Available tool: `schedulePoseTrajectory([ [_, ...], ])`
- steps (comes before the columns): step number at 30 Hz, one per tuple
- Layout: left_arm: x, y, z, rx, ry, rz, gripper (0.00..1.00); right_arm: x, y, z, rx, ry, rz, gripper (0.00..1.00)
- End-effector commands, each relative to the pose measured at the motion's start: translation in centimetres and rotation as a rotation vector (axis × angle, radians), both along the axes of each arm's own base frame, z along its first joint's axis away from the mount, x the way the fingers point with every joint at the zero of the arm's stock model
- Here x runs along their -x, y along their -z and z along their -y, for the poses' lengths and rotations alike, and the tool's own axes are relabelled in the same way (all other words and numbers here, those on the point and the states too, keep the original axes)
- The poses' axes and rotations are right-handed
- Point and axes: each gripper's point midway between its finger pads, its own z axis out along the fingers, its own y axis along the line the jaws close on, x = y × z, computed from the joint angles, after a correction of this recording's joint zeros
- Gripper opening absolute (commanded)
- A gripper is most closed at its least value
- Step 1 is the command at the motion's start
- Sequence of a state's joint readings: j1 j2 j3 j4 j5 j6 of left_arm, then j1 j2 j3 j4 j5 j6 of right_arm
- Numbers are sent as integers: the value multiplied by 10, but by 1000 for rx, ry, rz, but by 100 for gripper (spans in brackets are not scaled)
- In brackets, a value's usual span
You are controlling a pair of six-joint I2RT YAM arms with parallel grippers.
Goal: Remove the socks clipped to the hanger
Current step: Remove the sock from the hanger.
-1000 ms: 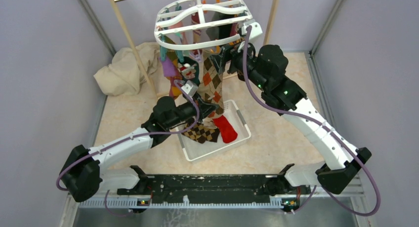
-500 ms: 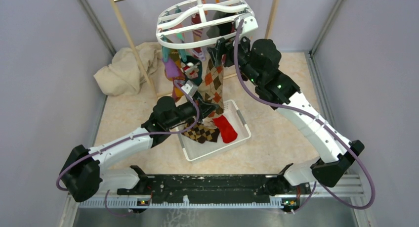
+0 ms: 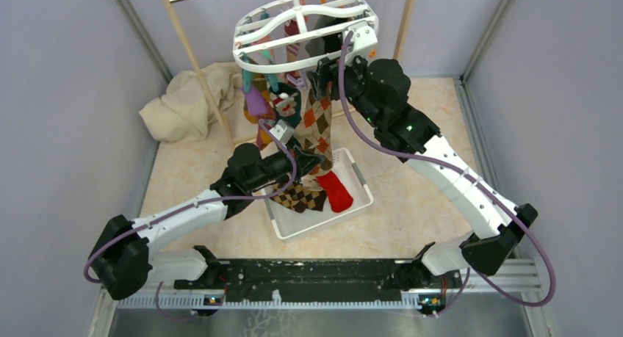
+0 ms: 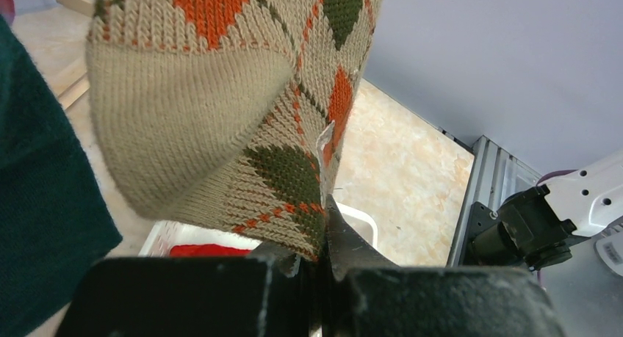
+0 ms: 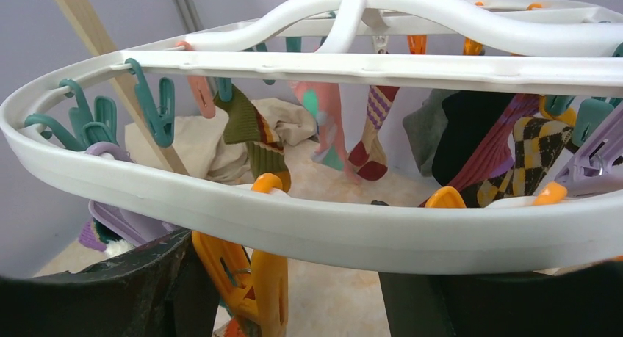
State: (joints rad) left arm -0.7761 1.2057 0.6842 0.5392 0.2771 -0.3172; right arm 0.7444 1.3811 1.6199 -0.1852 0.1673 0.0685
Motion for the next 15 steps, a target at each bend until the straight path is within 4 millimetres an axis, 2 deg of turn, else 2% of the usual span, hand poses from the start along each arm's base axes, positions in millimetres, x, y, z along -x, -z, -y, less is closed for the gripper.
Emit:
schedulePoseTrajectory([
  [1, 2, -5, -2, 21, 2, 20, 1, 16, -58, 13, -77, 24, 136, 68],
  [7, 0, -2, -2, 18, -4, 9, 1, 23, -62, 13, -48, 45, 166, 69],
  [11, 0, 0, -2, 16, -4, 4, 1, 26, -66, 13, -37, 65, 180, 75],
  [15, 0, 1, -2, 16, -5, 3, 1, 26, -69, 14, -41, 78, 186, 74],
])
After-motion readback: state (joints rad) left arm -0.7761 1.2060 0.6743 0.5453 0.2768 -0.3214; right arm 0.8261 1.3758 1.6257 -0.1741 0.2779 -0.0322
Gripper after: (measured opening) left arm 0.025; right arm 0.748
